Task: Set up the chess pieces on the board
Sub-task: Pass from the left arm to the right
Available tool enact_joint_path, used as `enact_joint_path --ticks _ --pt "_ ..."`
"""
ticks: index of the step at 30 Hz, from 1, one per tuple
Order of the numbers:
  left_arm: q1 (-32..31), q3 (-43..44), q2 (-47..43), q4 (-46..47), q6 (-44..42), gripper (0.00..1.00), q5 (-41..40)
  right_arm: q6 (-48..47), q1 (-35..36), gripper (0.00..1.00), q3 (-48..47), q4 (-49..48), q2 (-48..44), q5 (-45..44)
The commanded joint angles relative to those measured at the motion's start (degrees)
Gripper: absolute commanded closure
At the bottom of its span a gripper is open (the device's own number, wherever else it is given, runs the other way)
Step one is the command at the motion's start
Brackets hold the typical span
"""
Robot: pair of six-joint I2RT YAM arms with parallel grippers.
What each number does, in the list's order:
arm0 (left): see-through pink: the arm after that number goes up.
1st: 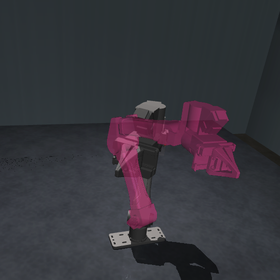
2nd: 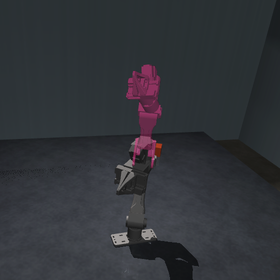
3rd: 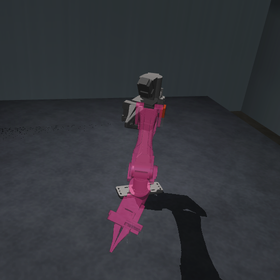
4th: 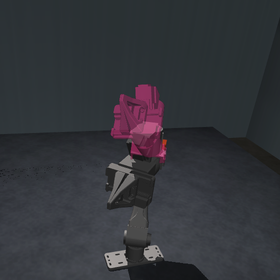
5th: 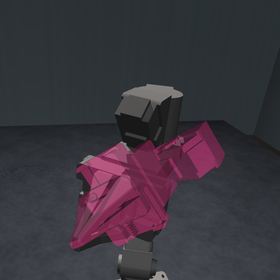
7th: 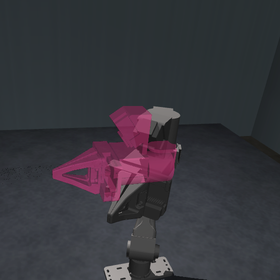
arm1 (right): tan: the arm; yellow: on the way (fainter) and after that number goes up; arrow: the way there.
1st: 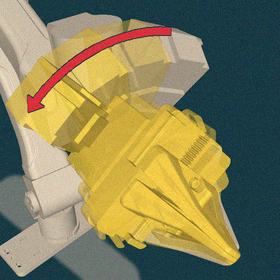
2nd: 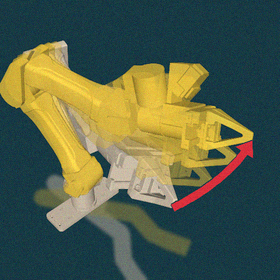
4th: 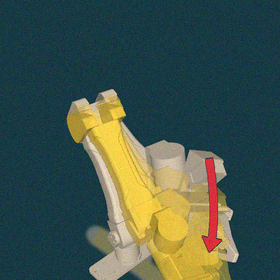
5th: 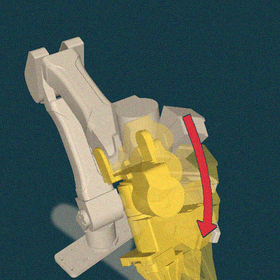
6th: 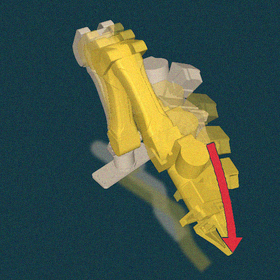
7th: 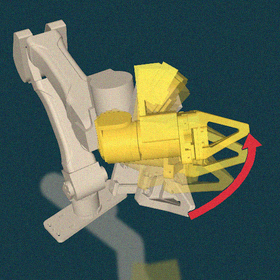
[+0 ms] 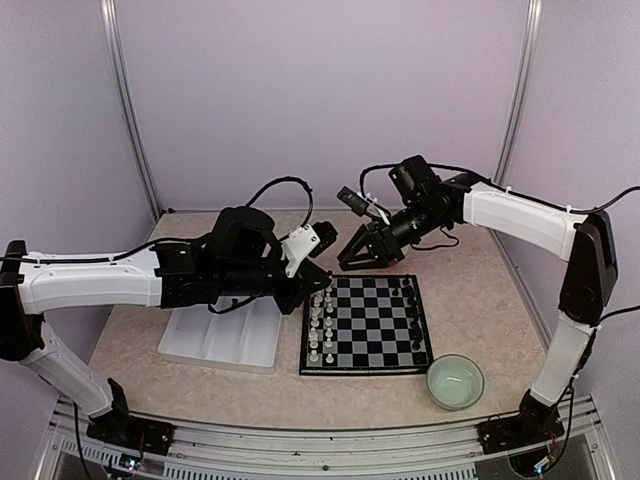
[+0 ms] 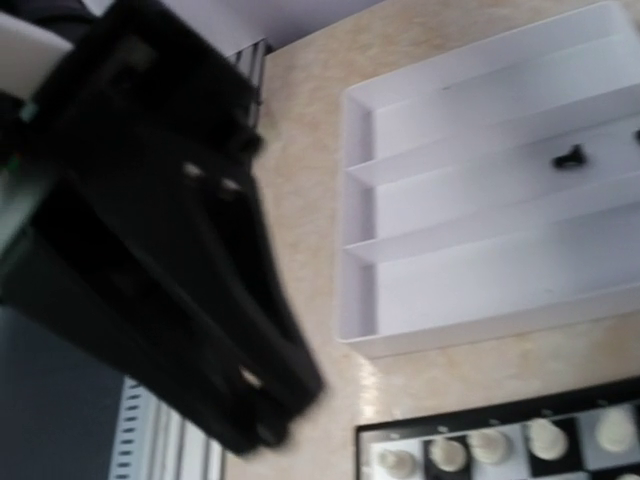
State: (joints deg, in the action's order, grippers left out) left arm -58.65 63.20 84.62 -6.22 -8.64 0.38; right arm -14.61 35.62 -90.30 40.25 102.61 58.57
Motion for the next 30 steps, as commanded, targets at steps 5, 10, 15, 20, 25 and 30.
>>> enact_joint_path --ticks 5,10,15,20,25,30 --pt "-1.1 2.8 1.7 0.1 -2.1 0.93 -2.5 1.7 2.8 0.55 -1.3 1.6 1.5 1.7" --pt "-1.5 3.1 1.8 0.1 -2.3 0.93 -2.4 2.2 3.4 0.59 -2.2 1.5 2.3 1.7" --pt "-1.8 3.5 2.3 -0.3 -2.4 0.93 -2.3 2.5 3.6 0.64 -2.6 1.3 3.0 2.3" --pt "-2.1 3.3 2.5 0.0 -2.1 0.93 -3.1 2.7 3.8 0.77 -2.3 1.1 3.3 2.7" --pt "-2.1 3.4 2.6 0.9 -1.1 0.86 -6.0 2.3 3.8 0.97 -2.4 1.2 3.1 1.5" --pt "-2.0 3.0 2.9 -1.0 -0.1 0.56 -14.1 -2.3 3.3 1.0 -3.2 4.0 1.5 -6.9"
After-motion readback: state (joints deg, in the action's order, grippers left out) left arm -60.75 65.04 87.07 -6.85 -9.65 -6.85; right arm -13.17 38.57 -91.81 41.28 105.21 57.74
